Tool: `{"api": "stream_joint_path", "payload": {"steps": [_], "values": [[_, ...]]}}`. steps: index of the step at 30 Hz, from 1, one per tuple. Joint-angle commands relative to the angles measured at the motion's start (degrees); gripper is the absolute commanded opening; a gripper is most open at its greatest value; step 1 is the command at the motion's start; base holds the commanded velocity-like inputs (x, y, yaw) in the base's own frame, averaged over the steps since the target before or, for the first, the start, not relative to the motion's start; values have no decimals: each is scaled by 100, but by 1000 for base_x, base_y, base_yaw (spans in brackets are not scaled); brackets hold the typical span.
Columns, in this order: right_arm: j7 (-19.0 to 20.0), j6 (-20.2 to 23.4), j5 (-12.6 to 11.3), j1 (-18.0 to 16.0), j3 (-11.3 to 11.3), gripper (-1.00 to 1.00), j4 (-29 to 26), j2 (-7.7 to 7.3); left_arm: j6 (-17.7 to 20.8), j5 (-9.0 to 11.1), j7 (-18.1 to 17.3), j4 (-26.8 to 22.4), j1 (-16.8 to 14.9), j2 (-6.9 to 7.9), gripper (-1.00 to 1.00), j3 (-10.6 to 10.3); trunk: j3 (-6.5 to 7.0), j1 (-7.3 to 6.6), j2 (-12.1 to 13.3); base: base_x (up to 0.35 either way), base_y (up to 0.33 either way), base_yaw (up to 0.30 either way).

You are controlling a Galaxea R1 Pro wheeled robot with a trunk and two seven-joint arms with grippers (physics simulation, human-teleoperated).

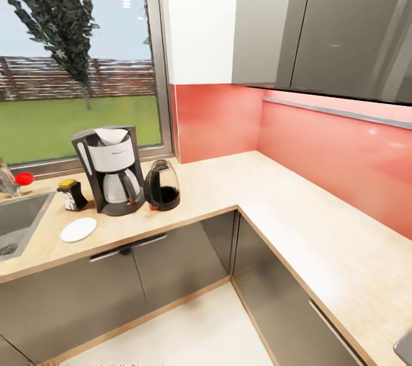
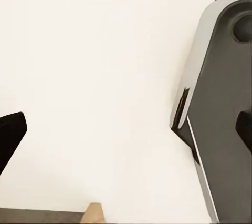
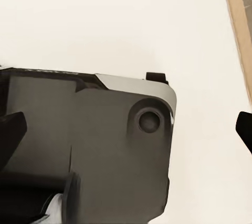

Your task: Set up a coffee station on the kitchen countertop: keep the coffee maker on the countertop, move the bottle of coffee from the kitchen shelf to the counter next to the coffee maker, place a paper coffee filter on top of the coffee maker, put the saucer next to the coffee maker with the coffee cup on the saucer, and place the electric kettle next to the coffee maker.

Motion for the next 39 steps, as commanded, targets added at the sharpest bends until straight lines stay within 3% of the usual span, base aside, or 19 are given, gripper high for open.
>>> {"api": "stream_joint_path", "payload": {"steps": [1, 5, 13, 15, 39], "values": [[24, -16, 57, -4, -50, 100, 3, -1, -7, 49, 28, -2, 2, 2, 100, -21, -17, 3, -11, 0, 0, 222], [24, -16, 59, -4, -41, 100, 3, 1, 45, 49, 91, 29, 1, 0, 100, -49, -39, 3, -11, 0, 0, 224], [24, -7, 61, -4, -44, 100, 3, -2, 922, 44, 107, 51, 1, 4, 100, -69, -84, 3, -11, 0, 0, 213], [22, -7, 61, -4, -44, 100, 3, -3, 994, 42, 108, 47, 1, 1, 100, -69, -95, 3, -11, 0, 0, 171], [44, -5, 61, -4, -36, 100, 3, -54, 1025, 32, 101, 30, -8, -29, 100, -68, -240, 3, -11, 0, 0, 209]]}}
